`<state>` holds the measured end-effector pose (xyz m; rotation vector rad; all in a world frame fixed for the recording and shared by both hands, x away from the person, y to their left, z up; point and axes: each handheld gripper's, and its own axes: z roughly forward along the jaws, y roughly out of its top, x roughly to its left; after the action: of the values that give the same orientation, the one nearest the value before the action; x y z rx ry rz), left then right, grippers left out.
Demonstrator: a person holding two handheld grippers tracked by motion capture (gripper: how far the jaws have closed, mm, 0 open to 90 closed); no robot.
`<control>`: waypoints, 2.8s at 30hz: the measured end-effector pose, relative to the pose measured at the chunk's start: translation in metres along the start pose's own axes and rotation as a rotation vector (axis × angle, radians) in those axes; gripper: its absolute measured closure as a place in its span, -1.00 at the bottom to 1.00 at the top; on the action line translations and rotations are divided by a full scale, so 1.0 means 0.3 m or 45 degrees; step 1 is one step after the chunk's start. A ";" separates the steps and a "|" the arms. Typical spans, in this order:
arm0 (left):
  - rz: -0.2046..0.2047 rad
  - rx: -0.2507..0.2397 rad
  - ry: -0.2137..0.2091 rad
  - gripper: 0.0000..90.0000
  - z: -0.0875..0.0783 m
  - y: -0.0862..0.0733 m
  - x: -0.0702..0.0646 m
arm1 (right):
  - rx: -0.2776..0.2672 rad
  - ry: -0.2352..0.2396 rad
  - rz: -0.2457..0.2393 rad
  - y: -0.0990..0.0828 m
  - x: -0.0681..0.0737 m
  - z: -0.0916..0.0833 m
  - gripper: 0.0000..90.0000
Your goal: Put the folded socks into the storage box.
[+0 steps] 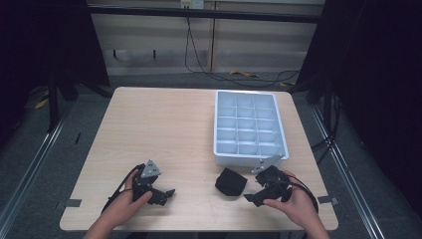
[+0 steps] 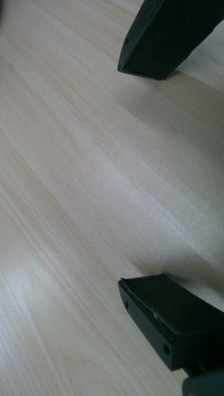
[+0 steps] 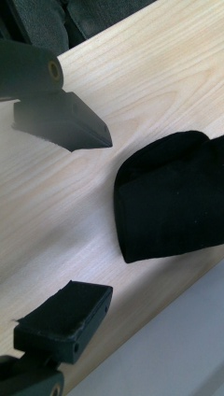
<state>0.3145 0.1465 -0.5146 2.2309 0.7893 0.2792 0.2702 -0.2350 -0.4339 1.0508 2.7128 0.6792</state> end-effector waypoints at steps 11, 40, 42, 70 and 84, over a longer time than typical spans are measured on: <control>-0.001 0.000 0.000 -1.00 0.000 0.000 0.000 | 0.062 0.032 -0.070 0.052 0.029 0.018 -0.48; 0.001 0.001 -0.001 -1.00 0.000 0.000 0.000 | 0.216 0.067 -0.194 0.192 0.079 0.150 0.17; 0.002 0.001 -0.001 -1.00 0.000 0.000 0.000 | 0.225 0.055 -0.186 0.192 0.080 0.152 0.31; 0.002 0.001 -0.001 -1.00 0.000 0.000 0.000 | 0.196 0.099 -0.144 0.251 0.034 0.009 0.88; 0.001 0.001 0.000 -1.00 0.000 0.000 0.000 | 0.156 0.097 -0.134 0.286 0.011 -0.083 0.88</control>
<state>0.3145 0.1466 -0.5146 2.2319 0.7885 0.2792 0.3118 -0.1858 -0.3720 0.9171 2.8837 0.5530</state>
